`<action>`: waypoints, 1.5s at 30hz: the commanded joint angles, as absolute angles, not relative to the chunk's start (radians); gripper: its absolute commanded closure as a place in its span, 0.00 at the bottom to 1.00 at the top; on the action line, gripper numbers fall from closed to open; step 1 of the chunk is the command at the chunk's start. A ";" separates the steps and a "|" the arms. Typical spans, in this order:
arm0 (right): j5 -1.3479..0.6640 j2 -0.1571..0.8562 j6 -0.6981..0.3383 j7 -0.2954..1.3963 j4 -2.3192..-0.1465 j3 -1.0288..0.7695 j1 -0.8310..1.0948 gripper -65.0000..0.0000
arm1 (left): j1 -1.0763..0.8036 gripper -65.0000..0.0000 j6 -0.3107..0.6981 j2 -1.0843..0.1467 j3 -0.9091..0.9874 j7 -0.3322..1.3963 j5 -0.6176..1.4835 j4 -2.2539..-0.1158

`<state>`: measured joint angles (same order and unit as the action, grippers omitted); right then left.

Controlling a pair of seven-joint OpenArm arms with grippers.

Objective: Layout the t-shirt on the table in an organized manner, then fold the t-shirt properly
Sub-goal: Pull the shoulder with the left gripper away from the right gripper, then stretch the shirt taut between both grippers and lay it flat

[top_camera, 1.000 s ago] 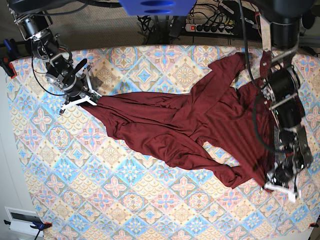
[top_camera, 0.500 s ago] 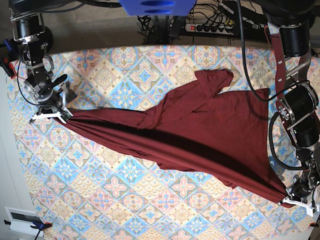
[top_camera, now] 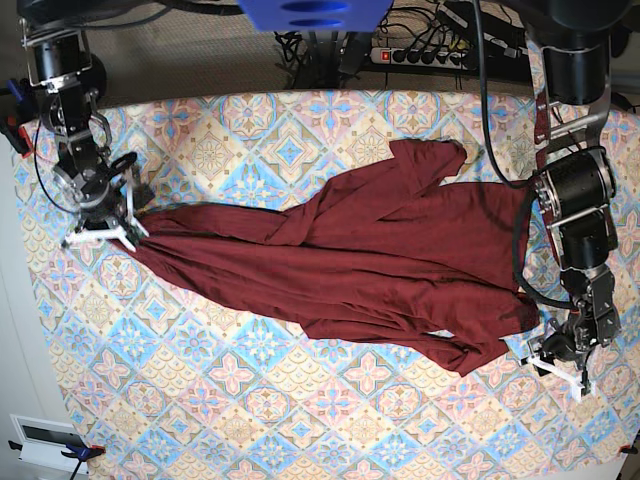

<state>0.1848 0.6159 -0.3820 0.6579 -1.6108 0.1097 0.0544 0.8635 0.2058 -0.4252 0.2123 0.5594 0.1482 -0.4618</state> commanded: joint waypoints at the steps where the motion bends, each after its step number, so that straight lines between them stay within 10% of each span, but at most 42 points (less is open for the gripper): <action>1: 0.189 0.611 -0.367 0.648 -1.627 0.110 0.008 0.87 | 0.885 0.57 0.203 -0.433 0.214 0.562 0.147 -0.489; 17: 0.191 0.565 -0.367 0.664 -1.639 0.113 0.035 0.73 | 0.073 0.65 0.206 -0.453 0.297 1.021 0.483 -1.583; 45: 0.185 0.461 -0.367 0.690 -1.704 0.004 0.087 0.73 | -0.077 0.55 0.208 -0.363 0.292 1.046 0.487 -1.415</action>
